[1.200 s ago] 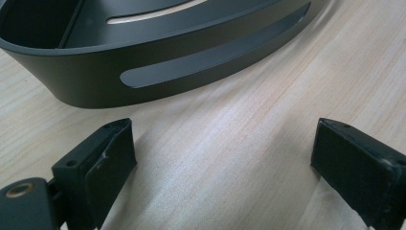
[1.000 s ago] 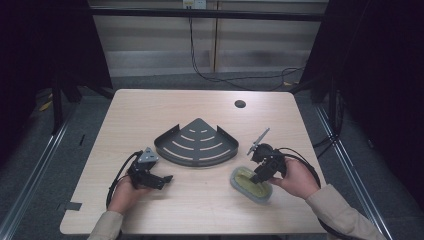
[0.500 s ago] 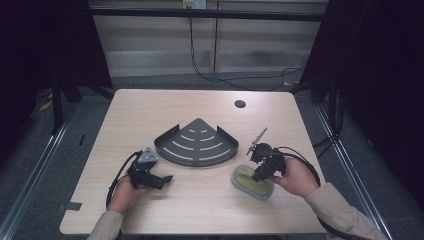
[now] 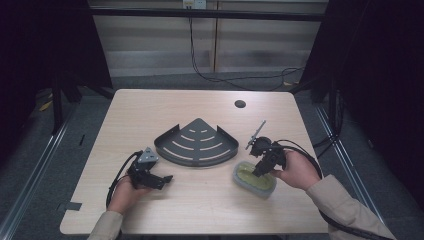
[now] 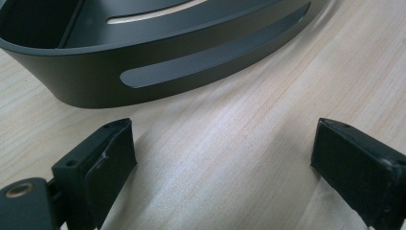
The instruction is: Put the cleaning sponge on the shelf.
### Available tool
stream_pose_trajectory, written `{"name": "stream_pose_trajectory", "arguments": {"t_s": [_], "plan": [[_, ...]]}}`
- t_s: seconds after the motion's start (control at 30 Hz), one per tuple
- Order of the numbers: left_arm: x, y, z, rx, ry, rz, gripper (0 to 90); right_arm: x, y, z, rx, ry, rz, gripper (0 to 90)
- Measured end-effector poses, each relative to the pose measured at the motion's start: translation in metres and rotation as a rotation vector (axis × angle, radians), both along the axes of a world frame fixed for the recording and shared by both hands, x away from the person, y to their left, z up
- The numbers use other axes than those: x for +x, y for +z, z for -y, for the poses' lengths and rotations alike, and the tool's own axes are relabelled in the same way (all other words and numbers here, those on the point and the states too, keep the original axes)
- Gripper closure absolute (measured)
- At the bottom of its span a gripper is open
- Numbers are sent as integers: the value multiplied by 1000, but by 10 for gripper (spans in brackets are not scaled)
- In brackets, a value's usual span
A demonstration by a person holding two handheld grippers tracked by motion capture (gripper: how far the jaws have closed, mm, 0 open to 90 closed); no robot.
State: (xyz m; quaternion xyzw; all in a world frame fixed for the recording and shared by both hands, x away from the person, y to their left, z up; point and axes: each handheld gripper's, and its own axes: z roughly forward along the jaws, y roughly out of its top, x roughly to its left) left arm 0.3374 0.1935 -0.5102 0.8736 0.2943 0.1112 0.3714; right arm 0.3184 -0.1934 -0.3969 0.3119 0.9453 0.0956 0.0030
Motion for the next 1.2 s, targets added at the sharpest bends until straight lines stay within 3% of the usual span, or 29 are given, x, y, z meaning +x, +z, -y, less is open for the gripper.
{"name": "stream_pose_trajectory", "arguments": {"t_s": [0.5,1.2], "plan": [[0,0,0,0,0,0,74,12,21,-5,-12,1,9,716],[0,0,0,-2,2,5,74,35,46,-15,-40,-21,59,716]]}}
